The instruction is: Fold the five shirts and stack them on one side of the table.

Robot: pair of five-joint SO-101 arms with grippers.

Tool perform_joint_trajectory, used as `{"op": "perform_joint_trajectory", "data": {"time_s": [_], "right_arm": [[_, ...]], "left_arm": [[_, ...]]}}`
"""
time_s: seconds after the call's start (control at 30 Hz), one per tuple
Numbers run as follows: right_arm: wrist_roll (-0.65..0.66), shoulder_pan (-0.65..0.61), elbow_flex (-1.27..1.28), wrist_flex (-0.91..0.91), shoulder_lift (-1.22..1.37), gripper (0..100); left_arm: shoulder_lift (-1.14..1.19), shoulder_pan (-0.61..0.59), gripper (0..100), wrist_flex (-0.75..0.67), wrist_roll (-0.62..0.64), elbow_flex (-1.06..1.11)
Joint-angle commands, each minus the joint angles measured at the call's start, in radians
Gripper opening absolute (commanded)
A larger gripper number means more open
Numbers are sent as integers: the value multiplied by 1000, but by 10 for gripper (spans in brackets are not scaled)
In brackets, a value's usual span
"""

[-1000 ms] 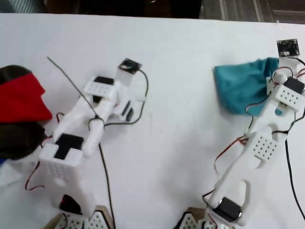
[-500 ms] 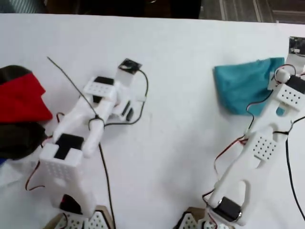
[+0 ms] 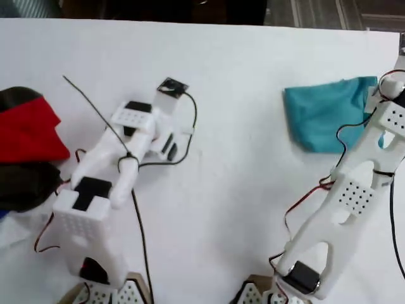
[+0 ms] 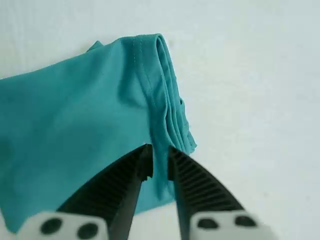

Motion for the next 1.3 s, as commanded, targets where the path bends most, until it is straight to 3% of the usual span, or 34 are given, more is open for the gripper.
{"op": "perform_joint_trajectory", "data": {"time_s": [0.0,0.13,0.33,0.5,0.73,0.93,1.1,1.27], "right_arm": [[-8,-13,-38,102,-150,200],[-8,-19,-29,130,-229,259],[-6,-15,0,133,-358,259],[-6,-18,275,133,-590,259],[14,-67,959,130,-1095,259],[146,-211,1511,128,-1480,259],[166,-275,1815,58,-1676,259],[170,-271,1966,2,-1779,259]], "left_arm": [[-46,-64,173,135,-11,-101],[-77,-126,173,285,-20,-259],[-103,-319,173,512,-80,-501],[-114,-542,177,621,-81,-714],[-114,-821,218,617,-242,-786],[-112,-999,221,499,-278,-780],[-110,-1033,221,428,-278,-777],[-43,-1028,221,371,-278,-782]]}}
